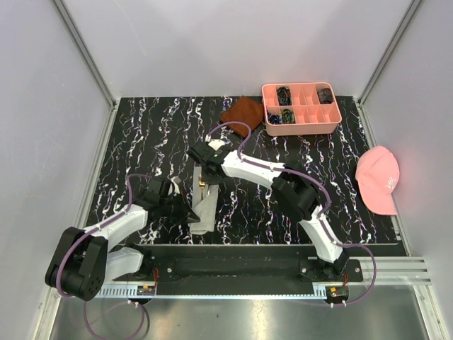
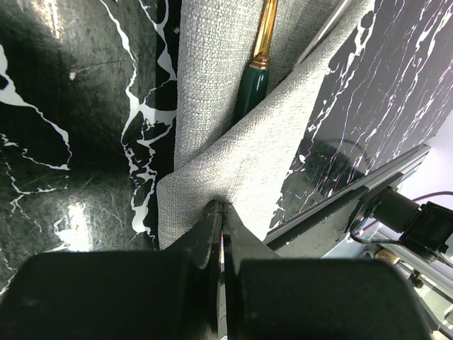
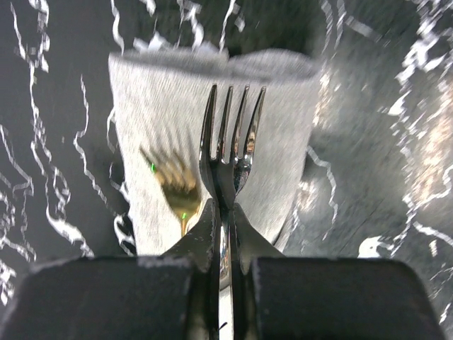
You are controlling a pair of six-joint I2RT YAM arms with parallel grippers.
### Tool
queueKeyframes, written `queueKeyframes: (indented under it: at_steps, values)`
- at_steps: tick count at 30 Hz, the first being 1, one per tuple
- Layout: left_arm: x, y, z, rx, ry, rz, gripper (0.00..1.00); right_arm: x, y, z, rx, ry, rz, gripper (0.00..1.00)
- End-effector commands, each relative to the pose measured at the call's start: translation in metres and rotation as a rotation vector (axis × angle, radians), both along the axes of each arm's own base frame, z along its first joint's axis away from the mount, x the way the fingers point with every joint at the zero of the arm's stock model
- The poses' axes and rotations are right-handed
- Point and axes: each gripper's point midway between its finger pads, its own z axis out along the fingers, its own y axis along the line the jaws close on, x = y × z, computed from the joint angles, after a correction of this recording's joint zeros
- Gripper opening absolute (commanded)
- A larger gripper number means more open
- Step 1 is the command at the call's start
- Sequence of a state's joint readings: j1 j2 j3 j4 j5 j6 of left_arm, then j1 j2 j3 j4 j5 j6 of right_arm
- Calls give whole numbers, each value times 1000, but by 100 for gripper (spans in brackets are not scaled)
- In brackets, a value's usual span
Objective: Fold the napkin into a case and place the utensils inside
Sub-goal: Stuff the fork into the folded napkin.
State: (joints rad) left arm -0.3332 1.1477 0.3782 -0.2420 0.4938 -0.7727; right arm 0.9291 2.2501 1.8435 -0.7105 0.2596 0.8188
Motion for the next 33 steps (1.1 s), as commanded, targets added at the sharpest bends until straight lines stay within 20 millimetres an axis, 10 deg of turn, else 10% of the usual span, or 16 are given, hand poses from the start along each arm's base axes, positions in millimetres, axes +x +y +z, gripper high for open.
queueKeyframes:
  at_steps: [1, 17, 28, 33]
  values:
    - [7, -3, 1, -10, -35, 3, 0, -17, 6, 36, 60, 1, 3, 0]
    - [11, -4, 5, -17, -48, 11, 0, -42, 4, 26, 58, 82, 51, 21]
    - [16, -5, 21, -27, -116, -8, 1, -17, 0, 73, 60, -62, 94, 43]
    - [31, -2, 64, 2, -299, -55, 39, 1, -28, 127, 28, -247, 108, 85]
